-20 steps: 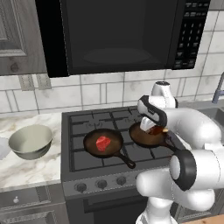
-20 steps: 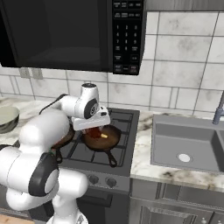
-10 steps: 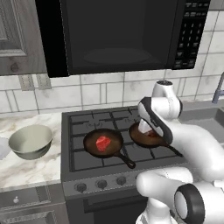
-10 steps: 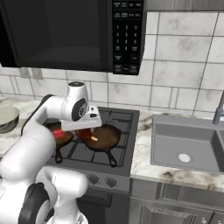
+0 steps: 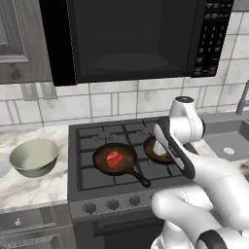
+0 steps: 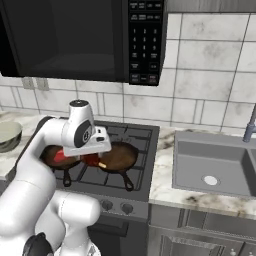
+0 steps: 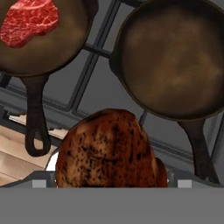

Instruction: Place one of the steaks on the plate and the other in the bowl. Then place the bowl in the fridge.

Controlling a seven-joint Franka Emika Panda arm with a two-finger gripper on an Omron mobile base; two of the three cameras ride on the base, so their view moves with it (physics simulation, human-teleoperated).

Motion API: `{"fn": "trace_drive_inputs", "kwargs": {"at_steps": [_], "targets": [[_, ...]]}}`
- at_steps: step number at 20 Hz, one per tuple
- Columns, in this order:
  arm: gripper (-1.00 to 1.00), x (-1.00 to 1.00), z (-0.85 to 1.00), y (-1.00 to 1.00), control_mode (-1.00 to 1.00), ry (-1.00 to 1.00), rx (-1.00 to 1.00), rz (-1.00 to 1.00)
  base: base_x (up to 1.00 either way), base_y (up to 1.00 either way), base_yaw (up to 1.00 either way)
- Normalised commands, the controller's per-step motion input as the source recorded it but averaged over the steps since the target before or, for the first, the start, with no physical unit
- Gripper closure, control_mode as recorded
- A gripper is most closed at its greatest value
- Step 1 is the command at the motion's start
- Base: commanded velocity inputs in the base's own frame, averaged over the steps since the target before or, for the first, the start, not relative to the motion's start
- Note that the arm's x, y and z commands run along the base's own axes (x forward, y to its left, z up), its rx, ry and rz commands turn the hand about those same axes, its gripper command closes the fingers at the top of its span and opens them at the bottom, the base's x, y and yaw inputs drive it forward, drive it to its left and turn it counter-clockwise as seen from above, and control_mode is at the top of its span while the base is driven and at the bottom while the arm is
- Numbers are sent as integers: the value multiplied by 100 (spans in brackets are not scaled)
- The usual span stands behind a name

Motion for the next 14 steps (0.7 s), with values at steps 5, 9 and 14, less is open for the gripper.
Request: {"fn": "trace_drive_inputs", "kwargs": {"at_steps": [5,9,14], "targets": [[100,-13,0,1,100,1,0,0,-5,5,0],[100,0,0,0,100,0,0,0,-25,37,0],[100,0,0,0,100,0,0,0,-26,72,0]]}}
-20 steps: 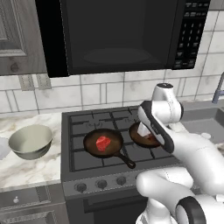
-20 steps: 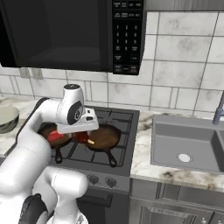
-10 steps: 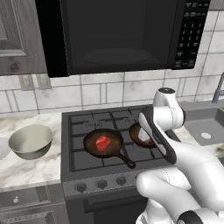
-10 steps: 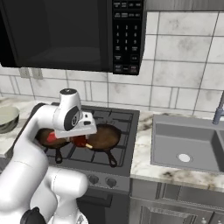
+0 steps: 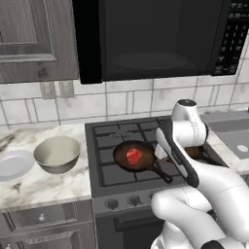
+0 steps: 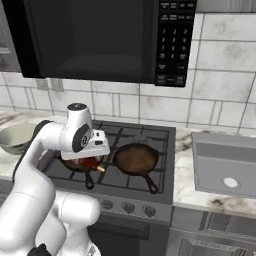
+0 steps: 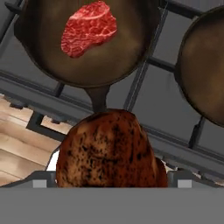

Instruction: Place one of the steaks on the plate and the other in the bowl. Then place the bowl in the fridge.

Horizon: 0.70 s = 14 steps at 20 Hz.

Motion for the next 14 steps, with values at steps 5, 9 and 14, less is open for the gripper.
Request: {"fn": "trace_drive_inputs", "kwargs": {"at_steps": [5,9,14], "targets": [[100,0,0,0,100,0,0,0,-17,100,-7],[100,0,0,0,100,0,0,0,-8,100,-7],[100,0,0,0,100,0,0,0,0,90,-4]]}}
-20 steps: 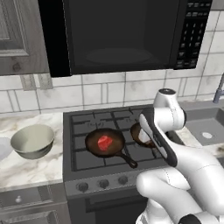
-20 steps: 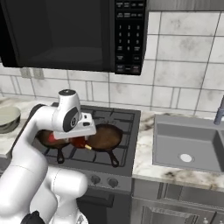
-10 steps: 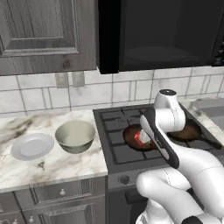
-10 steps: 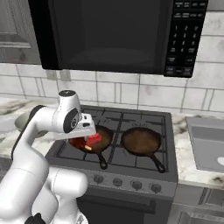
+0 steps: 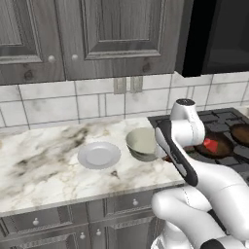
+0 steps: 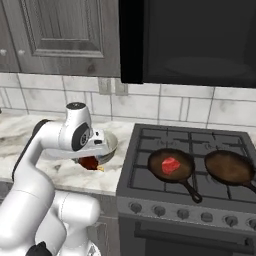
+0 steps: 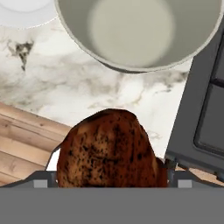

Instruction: Place one of the steaks on the plate and the other in the bowl. Then place the bowl in the fridge.

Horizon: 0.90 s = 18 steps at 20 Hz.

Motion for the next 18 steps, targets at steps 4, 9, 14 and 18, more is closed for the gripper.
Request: {"fn": "trace_drive_inputs", "kwargs": {"at_steps": [4,9,14,18], "targets": [[100,0,0,0,100,0,0,0,0,43,0],[100,19,0,-6,-100,-1,0,7,0,2,0],[100,65,0,-9,-100,0,0,16,0,0,0],[100,74,0,-8,-100,0,0,10,0,0,0]]}}
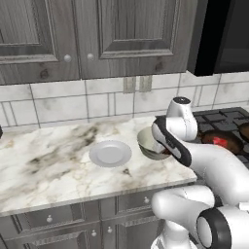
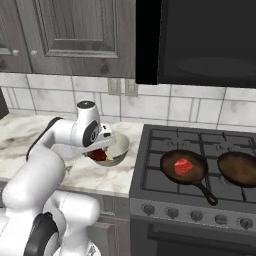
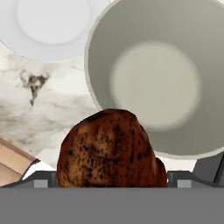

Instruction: Place one of the steaks on the plate and the other in the bowl. Then place the bowl in the fridge.

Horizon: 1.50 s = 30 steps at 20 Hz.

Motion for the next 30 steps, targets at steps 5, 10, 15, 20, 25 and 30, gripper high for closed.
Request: {"fn": "trace_drive_inputs", "kwargs": {"at_steps": [5,10,15,20,25,30], "targets": [[100,67,13,0,-100,9,-1,1,0,0,0],[100,62,-1,0,-100,6,0,0,0,0,0],[100,37,-11,0,-100,0,0,0,0,0,0],[100,26,-20,0,-100,0,0,2,0,0,0],[100,9,-40,0,-100,0,0,1,0,0,0],[100,0,-44,-7,-100,-1,0,0,0,0,0]]}}
